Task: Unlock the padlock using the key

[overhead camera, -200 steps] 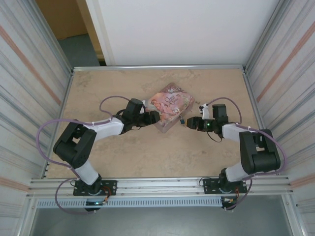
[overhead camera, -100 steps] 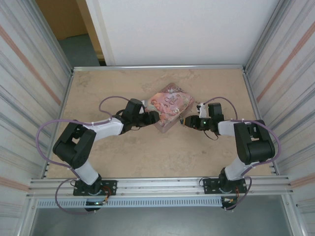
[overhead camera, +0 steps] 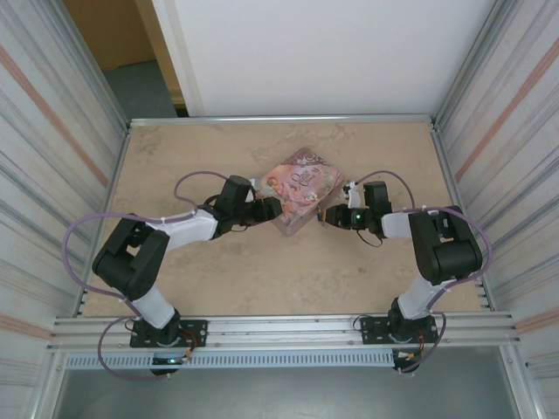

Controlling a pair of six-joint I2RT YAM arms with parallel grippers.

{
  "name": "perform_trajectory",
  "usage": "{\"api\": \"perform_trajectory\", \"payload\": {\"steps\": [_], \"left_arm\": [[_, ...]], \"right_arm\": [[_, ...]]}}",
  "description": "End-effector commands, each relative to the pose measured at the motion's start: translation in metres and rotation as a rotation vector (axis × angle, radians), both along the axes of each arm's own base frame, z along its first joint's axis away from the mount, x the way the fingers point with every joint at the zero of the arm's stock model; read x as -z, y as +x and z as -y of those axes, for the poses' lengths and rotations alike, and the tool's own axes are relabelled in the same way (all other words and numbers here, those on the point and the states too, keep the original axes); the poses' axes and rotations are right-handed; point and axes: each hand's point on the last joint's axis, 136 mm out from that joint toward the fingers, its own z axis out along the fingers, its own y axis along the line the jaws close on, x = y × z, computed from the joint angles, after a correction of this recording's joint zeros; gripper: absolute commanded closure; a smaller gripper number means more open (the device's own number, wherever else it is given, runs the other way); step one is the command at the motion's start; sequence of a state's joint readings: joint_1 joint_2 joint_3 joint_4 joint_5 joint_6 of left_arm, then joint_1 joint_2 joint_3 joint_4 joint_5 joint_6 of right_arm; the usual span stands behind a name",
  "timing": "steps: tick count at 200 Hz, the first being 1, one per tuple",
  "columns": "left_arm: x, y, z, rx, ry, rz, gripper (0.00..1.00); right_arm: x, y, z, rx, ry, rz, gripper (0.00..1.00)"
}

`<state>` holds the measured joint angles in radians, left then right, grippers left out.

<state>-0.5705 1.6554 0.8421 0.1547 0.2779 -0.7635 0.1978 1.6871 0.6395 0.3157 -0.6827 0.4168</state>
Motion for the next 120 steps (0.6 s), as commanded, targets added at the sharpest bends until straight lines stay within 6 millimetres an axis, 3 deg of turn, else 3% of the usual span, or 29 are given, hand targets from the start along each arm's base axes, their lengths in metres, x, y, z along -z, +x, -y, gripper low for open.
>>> {"api": "perform_trajectory", "payload": {"steps": [1, 89, 120], "left_arm": [[0.079, -0.051, -0.055, -0.036, 0.260, -0.261, 0.35], [0.080, -0.051, -0.055, -0.036, 0.259, -0.264, 0.35], [0.079, -0.051, -0.055, -0.035, 0.260, -0.264, 0.35]], "right_arm": [[-0.009, 0.004, -0.010, -0.037, 0.023, 0.034, 0.85], [-0.005, 0.001, -0.026, -0.059, 0.040, 0.042, 0.85], [-0.007, -0.003, -0.018, -0.028, 0.041, 0.049, 0.84]]}}
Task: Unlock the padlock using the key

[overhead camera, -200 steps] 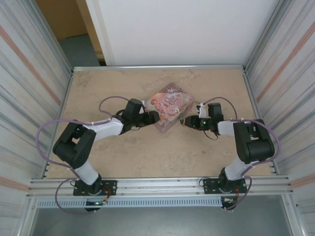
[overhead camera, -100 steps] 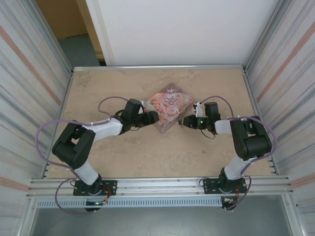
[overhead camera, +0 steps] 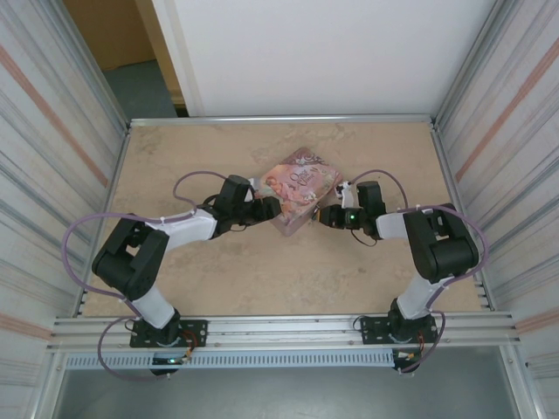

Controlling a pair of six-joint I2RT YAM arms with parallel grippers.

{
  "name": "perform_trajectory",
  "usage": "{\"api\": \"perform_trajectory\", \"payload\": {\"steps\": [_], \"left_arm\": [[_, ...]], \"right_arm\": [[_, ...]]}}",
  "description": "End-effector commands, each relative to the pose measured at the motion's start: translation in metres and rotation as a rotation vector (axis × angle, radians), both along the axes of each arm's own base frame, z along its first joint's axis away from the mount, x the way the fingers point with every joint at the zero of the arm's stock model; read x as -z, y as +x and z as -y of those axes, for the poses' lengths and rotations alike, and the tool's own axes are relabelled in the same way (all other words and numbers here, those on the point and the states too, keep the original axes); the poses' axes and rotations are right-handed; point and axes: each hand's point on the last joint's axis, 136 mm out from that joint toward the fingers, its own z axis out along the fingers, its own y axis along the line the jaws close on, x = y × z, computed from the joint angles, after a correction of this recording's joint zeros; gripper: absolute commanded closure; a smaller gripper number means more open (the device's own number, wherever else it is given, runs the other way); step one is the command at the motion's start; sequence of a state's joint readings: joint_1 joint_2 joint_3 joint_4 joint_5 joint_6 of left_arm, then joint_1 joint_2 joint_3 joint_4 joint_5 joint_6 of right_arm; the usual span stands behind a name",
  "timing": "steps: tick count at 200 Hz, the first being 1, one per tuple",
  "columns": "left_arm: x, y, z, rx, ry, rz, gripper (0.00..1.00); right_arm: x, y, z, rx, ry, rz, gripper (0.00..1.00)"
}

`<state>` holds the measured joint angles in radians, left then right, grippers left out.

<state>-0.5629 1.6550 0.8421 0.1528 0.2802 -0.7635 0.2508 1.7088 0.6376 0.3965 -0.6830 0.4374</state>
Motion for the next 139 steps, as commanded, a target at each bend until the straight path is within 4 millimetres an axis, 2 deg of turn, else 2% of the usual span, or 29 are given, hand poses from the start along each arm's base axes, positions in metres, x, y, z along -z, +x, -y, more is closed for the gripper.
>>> {"api": "perform_trajectory", "payload": {"steps": [1, 52, 84, 139], "left_arm": [[0.079, -0.053, -0.053, -0.028, 0.260, -0.261, 0.35], [0.079, -0.053, -0.055, -0.032, 0.261, -0.260, 0.35], [0.079, -0.054, -0.056, -0.033, 0.261, -0.263, 0.35], [0.080, -0.054, -0.058, -0.038, 0.263, -0.267, 0.35]], "right_arm": [[-0.003, -0.002, 0.002, 0.014, 0.020, 0.009, 0.83], [-0.015, -0.010, 0.035, 0.075, 0.016, 0.018, 0.69], [-0.025, -0.006, 0.026, 0.046, 0.107, 0.039, 0.62], [-0.024, 0.004, 0.018, 0.024, 0.176, 0.075, 0.56]]}}
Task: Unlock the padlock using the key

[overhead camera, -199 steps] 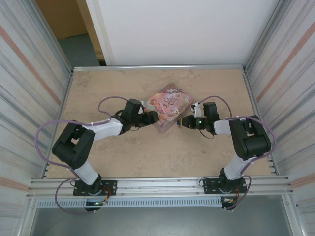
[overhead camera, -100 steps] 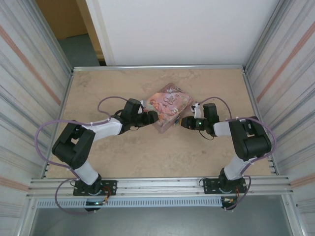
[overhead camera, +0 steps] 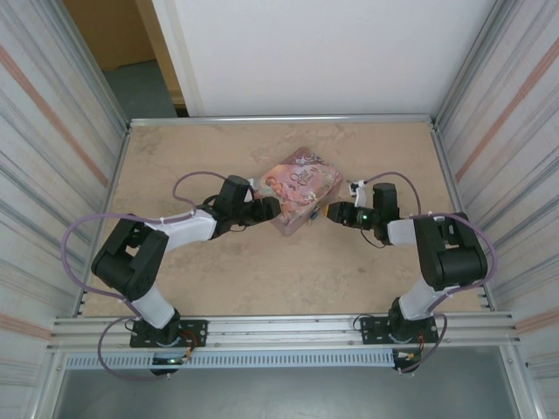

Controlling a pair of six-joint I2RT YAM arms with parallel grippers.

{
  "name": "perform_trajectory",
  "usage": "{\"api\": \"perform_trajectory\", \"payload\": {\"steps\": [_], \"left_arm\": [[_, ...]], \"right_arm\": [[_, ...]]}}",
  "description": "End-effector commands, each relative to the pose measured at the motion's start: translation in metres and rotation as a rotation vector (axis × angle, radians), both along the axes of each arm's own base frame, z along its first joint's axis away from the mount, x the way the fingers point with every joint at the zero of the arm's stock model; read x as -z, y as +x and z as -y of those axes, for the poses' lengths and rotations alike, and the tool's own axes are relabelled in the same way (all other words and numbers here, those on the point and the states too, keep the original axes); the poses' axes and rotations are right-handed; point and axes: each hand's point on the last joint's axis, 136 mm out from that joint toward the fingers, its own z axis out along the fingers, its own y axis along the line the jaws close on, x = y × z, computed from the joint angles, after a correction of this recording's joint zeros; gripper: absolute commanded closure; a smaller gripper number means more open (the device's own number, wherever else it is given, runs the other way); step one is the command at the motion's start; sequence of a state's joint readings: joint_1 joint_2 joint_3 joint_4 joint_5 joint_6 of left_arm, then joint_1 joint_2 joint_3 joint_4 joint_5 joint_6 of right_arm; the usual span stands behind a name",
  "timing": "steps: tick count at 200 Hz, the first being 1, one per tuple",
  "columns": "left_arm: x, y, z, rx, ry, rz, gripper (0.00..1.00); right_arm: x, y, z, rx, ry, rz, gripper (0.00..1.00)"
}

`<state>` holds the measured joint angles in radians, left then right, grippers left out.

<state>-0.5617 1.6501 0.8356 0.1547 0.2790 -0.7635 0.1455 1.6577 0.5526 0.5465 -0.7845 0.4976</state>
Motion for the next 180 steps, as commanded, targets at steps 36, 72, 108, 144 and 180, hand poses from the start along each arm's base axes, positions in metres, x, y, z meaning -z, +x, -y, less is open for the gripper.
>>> {"api": "perform_trajectory", "payload": {"steps": [36, 72, 108, 144, 180], "left_arm": [[0.080, -0.053, -0.057, -0.036, 0.262, -0.269, 0.35], [0.079, -0.053, -0.058, -0.038, 0.264, -0.270, 0.35], [0.079, -0.054, -0.059, -0.040, 0.268, -0.273, 0.35], [0.079, -0.054, -0.060, -0.041, 0.270, -0.274, 0.35], [0.080, -0.054, -0.059, -0.041, 0.270, -0.275, 0.35]], "right_arm": [[0.001, 0.006, -0.013, -0.039, 0.088, 0.060, 0.52], [0.002, 0.011, -0.021, -0.067, 0.113, 0.087, 0.51], [0.005, 0.011, -0.031, -0.103, 0.121, 0.101, 0.52], [0.004, 0.006, -0.038, -0.141, 0.128, 0.123, 0.54], [0.002, 0.004, -0.037, -0.150, 0.132, 0.129, 0.62]]}}
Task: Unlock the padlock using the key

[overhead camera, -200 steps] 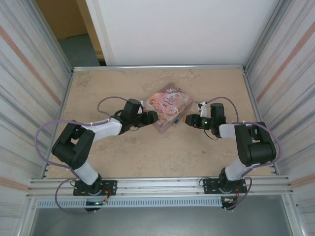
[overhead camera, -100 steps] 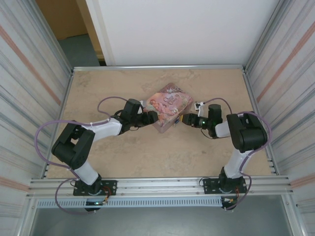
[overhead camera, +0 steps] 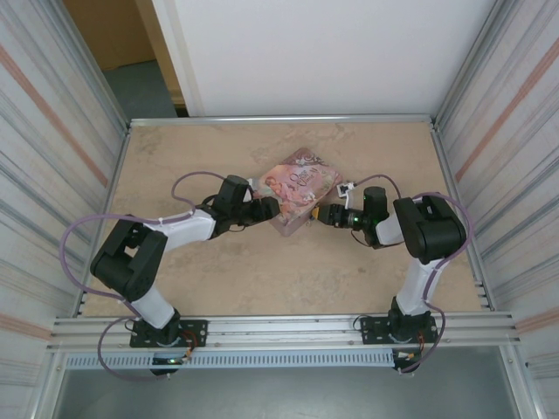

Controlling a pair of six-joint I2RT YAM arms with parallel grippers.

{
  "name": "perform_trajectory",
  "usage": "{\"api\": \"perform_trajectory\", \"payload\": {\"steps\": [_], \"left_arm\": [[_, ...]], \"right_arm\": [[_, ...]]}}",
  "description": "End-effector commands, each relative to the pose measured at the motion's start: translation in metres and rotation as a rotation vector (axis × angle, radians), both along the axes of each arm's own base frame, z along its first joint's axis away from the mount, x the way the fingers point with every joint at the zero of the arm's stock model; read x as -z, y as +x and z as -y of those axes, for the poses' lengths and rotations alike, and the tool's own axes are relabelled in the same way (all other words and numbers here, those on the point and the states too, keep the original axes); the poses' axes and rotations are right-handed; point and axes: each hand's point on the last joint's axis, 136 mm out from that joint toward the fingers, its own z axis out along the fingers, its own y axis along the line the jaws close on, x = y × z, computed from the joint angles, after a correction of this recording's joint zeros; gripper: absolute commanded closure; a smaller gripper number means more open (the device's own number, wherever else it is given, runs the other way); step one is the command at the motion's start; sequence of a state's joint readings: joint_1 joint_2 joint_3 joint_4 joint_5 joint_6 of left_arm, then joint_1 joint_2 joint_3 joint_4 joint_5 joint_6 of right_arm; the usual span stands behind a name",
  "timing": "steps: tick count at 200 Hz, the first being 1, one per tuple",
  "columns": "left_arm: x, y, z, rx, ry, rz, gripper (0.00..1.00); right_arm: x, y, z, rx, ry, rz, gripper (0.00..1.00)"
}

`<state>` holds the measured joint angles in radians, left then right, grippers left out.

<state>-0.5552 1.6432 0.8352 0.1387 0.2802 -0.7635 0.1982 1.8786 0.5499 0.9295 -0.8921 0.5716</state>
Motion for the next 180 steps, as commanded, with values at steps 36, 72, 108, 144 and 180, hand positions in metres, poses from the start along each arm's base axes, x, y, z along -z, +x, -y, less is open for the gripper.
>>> {"api": "perform_trajectory", "payload": {"steps": [36, 72, 108, 144, 180], "left_arm": [[0.080, -0.053, -0.056, -0.036, 0.265, -0.268, 0.35], [0.080, -0.053, -0.056, -0.036, 0.264, -0.267, 0.35], [0.079, -0.052, -0.056, -0.036, 0.265, -0.265, 0.35], [0.079, -0.053, -0.057, -0.037, 0.266, -0.267, 0.35], [0.078, -0.052, -0.057, -0.036, 0.266, -0.265, 0.35]], "right_arm": [[-0.007, -0.003, -0.001, -0.035, 0.019, 0.040, 0.71], [-0.006, -0.007, -0.001, -0.044, 0.019, 0.038, 0.79], [-0.005, -0.011, -0.001, -0.055, 0.013, 0.032, 0.82], [-0.006, -0.012, -0.002, -0.057, 0.010, 0.035, 0.83], [-0.004, -0.008, 0.000, -0.038, -0.003, 0.023, 0.92]]}}
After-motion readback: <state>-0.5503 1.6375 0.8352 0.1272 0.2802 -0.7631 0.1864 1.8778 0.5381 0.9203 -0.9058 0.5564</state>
